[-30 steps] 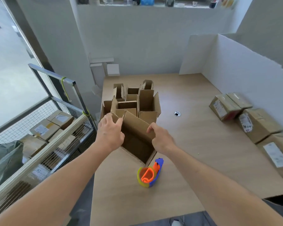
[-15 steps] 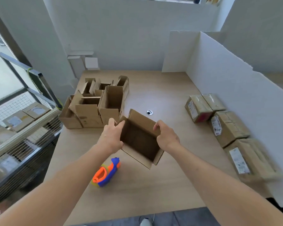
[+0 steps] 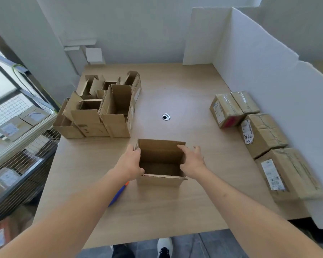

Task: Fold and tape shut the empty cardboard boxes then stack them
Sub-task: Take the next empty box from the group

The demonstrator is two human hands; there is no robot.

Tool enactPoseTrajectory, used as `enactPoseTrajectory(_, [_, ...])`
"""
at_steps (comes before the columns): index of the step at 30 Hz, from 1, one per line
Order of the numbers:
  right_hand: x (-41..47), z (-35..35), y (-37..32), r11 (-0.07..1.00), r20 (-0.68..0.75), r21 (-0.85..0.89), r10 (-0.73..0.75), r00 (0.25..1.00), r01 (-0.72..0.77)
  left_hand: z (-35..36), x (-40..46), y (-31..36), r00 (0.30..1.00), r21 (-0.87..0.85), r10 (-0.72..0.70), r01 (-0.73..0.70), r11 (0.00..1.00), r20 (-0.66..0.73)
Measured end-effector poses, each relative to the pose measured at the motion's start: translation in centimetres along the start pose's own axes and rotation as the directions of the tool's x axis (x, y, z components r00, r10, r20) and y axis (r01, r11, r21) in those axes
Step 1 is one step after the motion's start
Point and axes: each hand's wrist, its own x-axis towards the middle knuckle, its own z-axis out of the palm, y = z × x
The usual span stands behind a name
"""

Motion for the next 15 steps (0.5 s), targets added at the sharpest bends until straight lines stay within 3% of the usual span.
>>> enactPoseTrajectory(3, [0.6,-0.5,0.5,0.994,-0.074,0.1,0.041,0.996,-0.034,0.5,0.4,0.2,1.0,-0.018,-0.003,0.002,1.0,-0.024])
enactPoseTrajectory(7, [0.7,-0.3,0.5,0.983,-0.058,0.164,-0.072,0.996,0.08,1.4,0.4,0.3,0.998,-0.046,0.058,-0.058,0.997,-0.003])
enactPoseTrajectory(12, [0.5,1.1,-0.1,0.988,0.05,0.029,-0.152,0.987,0.151,2.5,0.0,0.6,0.979,0.061,0.137,-0.148,0.987,0.154])
enactPoseTrajectory(15, [0.2,1.1,-1.0,0.987,-0.022,0.054,-0.153,0.988,0.154,2.3,0.1,0.5,0.975,0.087,0.125,-0.143,0.986,0.185])
